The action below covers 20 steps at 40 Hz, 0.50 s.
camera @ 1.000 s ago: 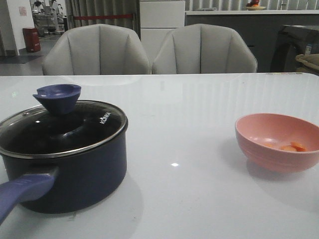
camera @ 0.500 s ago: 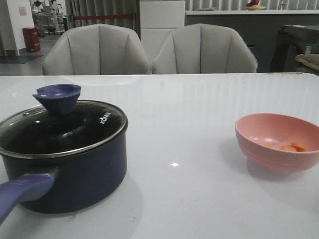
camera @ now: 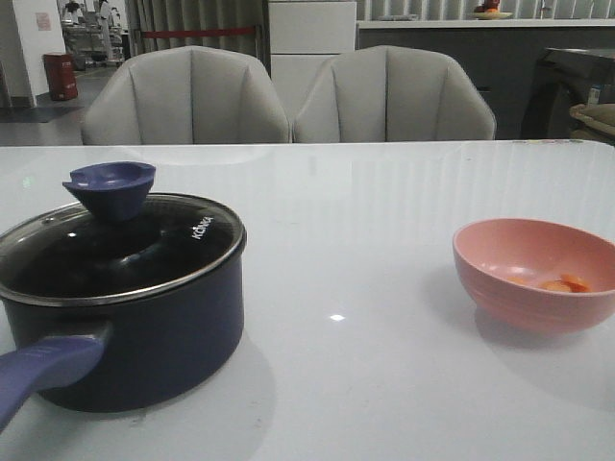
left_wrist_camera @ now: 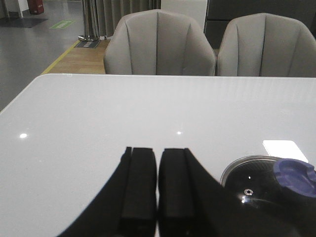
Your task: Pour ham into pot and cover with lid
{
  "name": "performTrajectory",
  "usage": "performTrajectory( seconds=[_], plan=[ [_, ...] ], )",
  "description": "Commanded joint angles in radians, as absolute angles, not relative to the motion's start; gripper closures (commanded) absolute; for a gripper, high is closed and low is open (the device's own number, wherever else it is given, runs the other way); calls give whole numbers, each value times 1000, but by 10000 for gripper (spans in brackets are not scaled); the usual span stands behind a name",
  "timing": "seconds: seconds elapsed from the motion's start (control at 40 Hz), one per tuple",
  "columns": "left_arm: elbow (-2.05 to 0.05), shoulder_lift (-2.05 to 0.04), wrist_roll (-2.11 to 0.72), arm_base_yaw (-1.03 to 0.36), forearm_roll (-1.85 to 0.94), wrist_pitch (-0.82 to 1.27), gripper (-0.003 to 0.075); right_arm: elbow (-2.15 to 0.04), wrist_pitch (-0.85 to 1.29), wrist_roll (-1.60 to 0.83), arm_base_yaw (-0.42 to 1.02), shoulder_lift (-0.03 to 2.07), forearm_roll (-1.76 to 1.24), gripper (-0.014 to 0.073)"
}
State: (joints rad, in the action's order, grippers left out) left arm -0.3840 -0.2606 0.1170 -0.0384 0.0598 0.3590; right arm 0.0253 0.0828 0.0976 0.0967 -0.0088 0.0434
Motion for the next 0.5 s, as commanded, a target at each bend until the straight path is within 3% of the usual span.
performTrajectory(
  seconds=[0.0, 0.12, 0.2, 0.35, 0.4, 0.47],
  plan=[
    [-419, -278, 125, -36, 67, 288, 592, 36, 0, 93, 89, -29, 46, 451],
    [-419, -278, 125, -36, 71, 292, 542, 36, 0, 93, 89, -29, 46, 451],
    [-423, -278, 125, -36, 71, 301, 434, 36, 0, 93, 89, -29, 46, 451],
    [-423, -280, 125, -36, 71, 316, 138, 36, 0, 93, 89, -29, 46, 451],
    [-423, -280, 125, -36, 71, 316, 79, 36, 0, 93, 89, -29, 46, 451],
    [-423, -280, 125, -36, 71, 310, 57, 36, 0, 93, 89, -29, 46, 451]
  ],
)
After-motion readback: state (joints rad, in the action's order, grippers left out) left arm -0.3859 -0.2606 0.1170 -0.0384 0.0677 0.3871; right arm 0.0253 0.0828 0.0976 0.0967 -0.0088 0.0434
